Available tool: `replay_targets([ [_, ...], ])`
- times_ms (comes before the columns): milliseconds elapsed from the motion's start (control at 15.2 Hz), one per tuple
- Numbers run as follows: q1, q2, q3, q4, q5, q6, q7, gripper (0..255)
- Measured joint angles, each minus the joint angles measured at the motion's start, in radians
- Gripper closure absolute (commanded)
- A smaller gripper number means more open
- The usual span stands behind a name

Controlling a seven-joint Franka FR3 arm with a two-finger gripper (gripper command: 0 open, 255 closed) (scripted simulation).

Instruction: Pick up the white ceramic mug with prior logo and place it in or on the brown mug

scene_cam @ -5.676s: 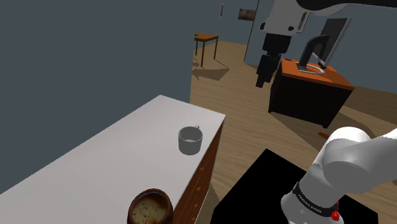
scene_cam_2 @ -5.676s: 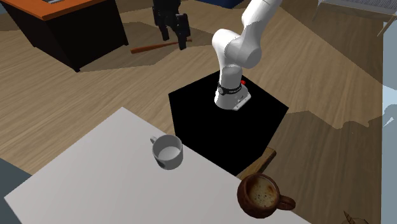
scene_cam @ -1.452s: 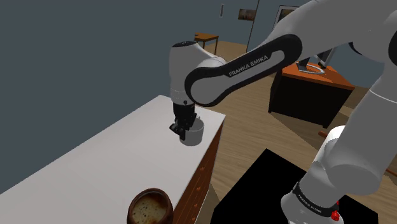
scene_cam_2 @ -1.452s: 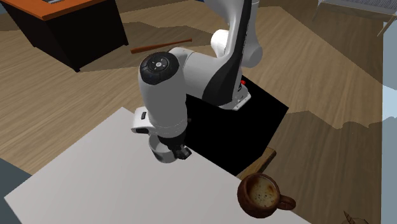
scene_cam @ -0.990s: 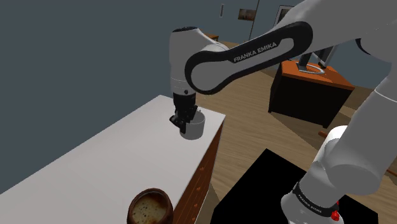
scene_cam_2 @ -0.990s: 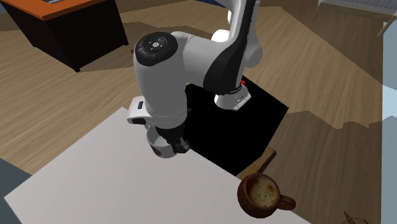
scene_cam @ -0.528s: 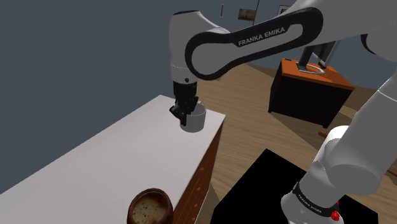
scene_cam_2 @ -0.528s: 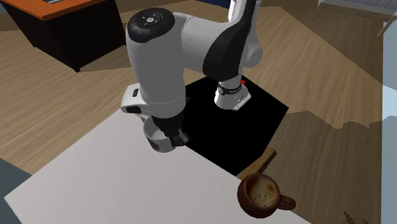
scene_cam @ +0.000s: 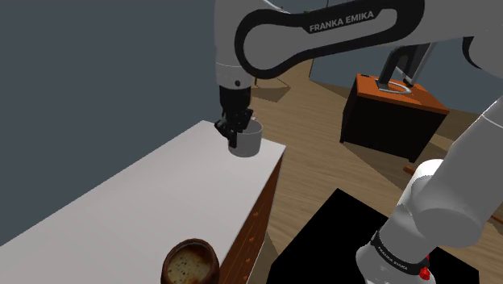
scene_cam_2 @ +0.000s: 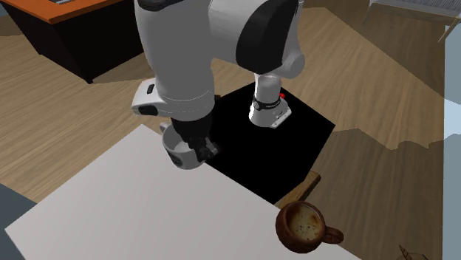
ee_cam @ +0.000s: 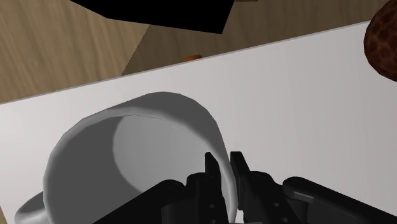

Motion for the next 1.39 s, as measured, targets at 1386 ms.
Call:
replay_targets([
  [1386, 0.244, 0.213, 0.268, 0.268, -0.078, -0.098, 0.527, 255],
])
